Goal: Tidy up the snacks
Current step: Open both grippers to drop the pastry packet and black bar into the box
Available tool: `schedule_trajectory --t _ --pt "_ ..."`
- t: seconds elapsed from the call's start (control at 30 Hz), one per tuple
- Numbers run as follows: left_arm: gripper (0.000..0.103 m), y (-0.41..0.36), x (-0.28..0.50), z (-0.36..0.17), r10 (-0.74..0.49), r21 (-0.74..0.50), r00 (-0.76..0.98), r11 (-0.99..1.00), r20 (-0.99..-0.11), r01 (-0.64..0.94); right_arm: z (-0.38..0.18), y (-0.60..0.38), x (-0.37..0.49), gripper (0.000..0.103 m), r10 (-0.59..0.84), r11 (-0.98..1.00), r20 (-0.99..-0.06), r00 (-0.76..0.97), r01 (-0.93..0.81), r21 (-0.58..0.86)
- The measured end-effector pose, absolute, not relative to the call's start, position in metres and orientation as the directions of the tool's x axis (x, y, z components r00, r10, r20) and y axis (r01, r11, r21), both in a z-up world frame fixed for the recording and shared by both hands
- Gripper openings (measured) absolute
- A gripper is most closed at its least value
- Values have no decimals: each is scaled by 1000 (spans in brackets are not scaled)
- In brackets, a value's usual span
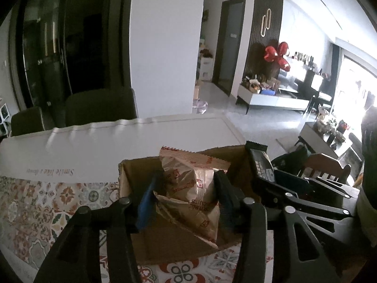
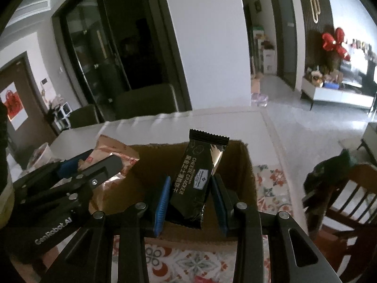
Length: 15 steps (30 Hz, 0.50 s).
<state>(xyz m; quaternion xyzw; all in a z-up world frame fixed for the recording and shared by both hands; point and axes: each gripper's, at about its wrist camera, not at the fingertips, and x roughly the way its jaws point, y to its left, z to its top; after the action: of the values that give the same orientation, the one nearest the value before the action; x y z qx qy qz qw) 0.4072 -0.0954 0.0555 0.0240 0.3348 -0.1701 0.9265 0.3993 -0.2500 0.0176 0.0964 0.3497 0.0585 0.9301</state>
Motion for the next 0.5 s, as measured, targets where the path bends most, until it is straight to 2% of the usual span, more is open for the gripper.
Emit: schedule_trajectory --t 0.03,0.07,0.17,0.27,0.5 --pt "54 -96 408 54 -297 -67 715 941 -632 332 15 -251 402 37 176 974 -645 744 -38 222" --pt "62 -95 408 53 -291 -61 714 942 -637 329 13 -252 404 37 169 976 -650 741 -32 216" --pt "66 -91 405 53 -266 -39 738 950 -620 310 9 -255 405 52 146 978 -656 741 -6 210" --pt "76 -83 397 54 -240 -32 755 960 -610 279 9 -255 399 56 103 984 -651 752 18 177" --pt "84 -64 369 62 -220 -21 799 968 -559 252 17 -247 374 67 37 993 -621 783 42 112"
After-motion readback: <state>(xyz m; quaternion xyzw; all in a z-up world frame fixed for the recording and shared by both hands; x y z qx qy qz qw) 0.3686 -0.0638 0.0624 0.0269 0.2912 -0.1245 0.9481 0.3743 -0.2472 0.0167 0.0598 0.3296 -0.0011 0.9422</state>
